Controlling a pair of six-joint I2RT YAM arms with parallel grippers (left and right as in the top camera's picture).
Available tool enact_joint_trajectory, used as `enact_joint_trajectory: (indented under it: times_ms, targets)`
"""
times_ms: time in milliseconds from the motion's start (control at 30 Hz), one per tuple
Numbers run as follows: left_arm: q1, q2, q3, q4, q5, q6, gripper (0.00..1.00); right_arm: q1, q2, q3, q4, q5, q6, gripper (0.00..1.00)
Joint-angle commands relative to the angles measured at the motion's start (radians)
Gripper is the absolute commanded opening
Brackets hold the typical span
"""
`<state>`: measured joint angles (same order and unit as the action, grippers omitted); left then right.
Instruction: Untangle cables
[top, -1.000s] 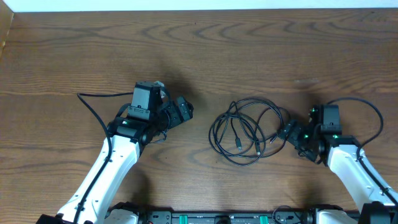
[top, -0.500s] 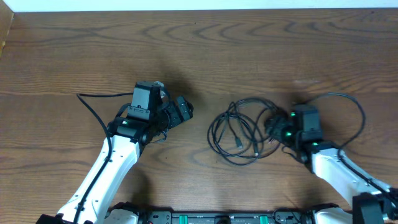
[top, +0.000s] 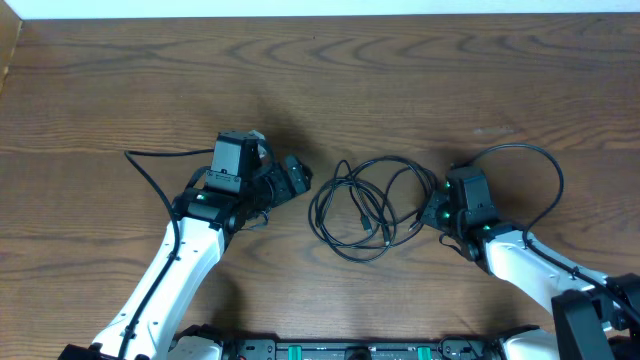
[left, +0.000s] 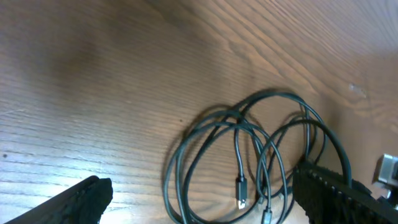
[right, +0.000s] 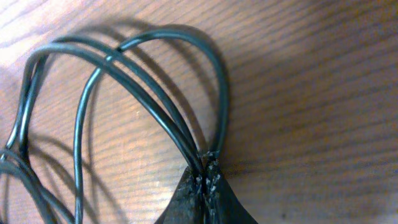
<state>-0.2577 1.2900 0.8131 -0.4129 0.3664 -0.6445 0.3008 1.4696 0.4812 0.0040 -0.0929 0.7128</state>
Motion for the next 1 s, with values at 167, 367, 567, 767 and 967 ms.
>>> enact_joint_trajectory:
  times_ms: [167, 367, 567, 767, 967]
  targets:
    - [0.003, -0.011, 0.010, 0.010, 0.324, 0.119, 0.99, -0.010, -0.193, 0.167, -0.294, 0.021, -0.168, 0.60]
    - [-0.042, -0.011, 0.010, 0.007, 0.364, 0.157, 0.99, -0.026, -0.318, 0.196, -0.511, 0.175, -0.206, 0.95]
    - [-0.230, -0.003, 0.010, 0.002, -0.098, 0.226, 0.98, -0.027, -0.380, 0.196, -0.587, 0.214, -0.206, 0.98]
    - [-0.411, 0.062, 0.010, 0.041, -0.410, 0.205, 0.31, -0.027, -0.379, 0.196, -0.605, 0.213, -0.205, 0.99]
    - [-0.417, 0.064, 0.027, 0.067, -0.513, 0.108, 0.07, -0.027, -0.379, 0.196, -0.641, 0.188, -0.205, 0.99]
